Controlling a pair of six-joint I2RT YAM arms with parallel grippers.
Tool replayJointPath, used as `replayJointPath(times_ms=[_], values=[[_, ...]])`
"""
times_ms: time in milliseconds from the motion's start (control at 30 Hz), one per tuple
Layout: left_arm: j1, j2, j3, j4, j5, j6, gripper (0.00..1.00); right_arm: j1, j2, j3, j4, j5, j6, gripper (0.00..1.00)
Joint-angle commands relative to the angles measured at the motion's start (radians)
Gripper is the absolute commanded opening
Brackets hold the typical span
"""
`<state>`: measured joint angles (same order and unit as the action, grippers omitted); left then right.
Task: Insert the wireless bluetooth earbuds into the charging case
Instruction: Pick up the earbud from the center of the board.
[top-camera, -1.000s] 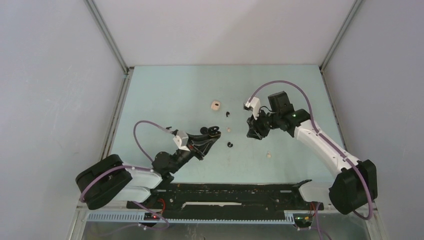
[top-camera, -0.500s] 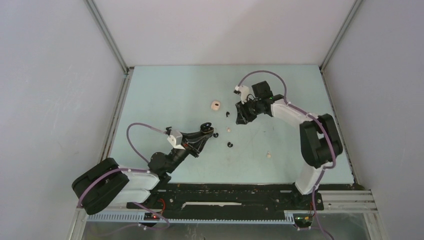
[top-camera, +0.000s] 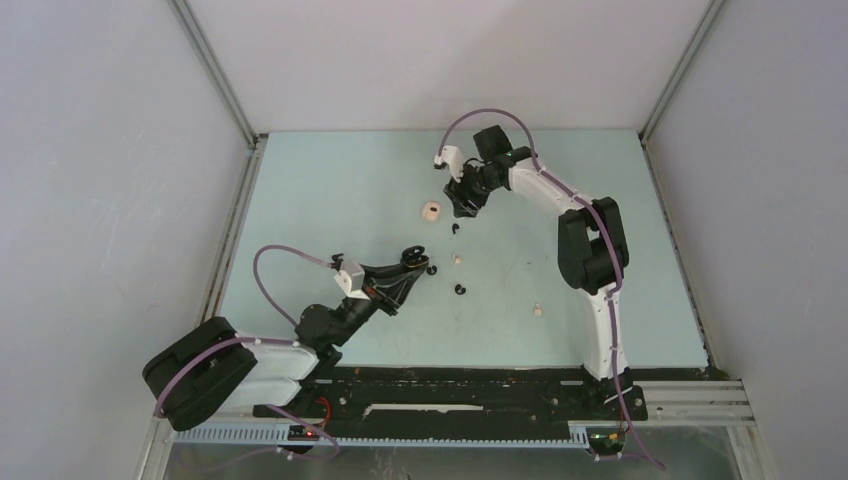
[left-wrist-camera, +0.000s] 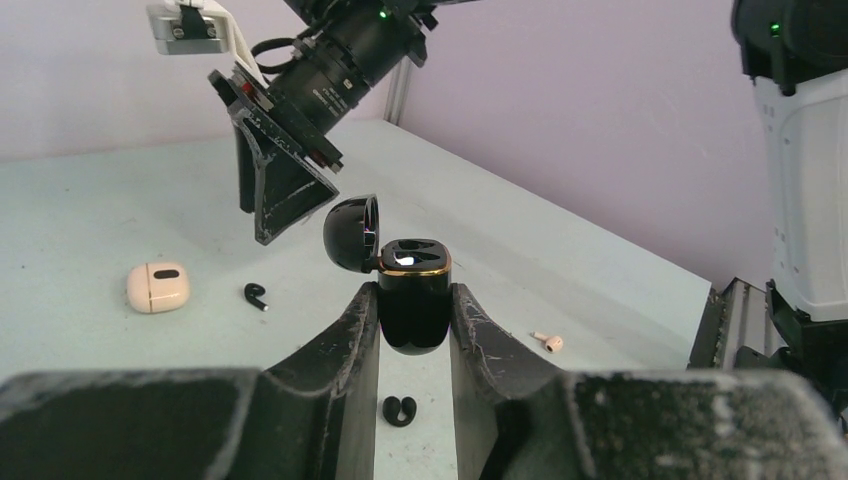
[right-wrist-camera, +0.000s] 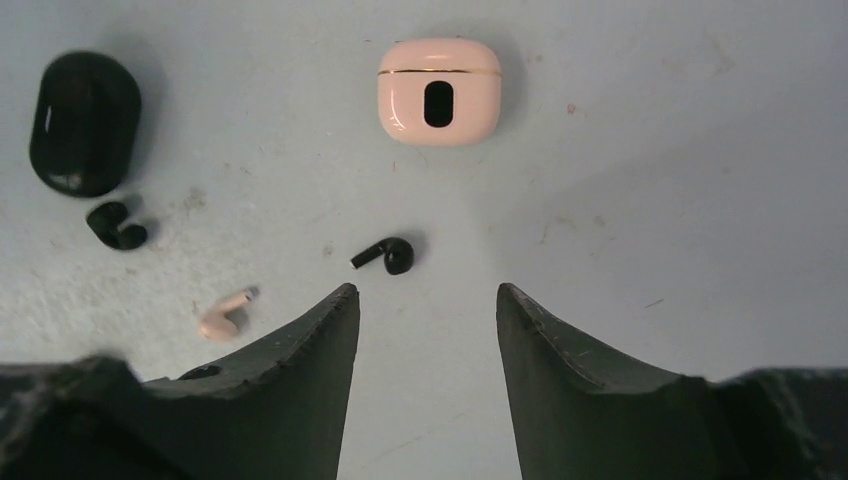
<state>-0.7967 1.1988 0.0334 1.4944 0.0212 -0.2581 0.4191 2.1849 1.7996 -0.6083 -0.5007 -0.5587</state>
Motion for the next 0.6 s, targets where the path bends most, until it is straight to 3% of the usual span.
replayJointPath(times_ms=[0, 300, 567], values=[[0.007, -0.024, -0.003, 0.043, 0.028, -0.005, 0.0, -0.014, 0.055, 0.162, -0.24, -0.075, -0.423, 0.55], [0.007, -0.034, -0.007, 0.043, 0.029, -0.007, 0.0, -0.006, 0.164, 0.291, -0.442, -0.054, -0.81, 0.49], [0.008, -0.025, 0.0, 0.043, 0.04, -0.016, 0.0, 0.022, 0.249, 0.383, -0.469, -0.021, -0.852, 0.48]])
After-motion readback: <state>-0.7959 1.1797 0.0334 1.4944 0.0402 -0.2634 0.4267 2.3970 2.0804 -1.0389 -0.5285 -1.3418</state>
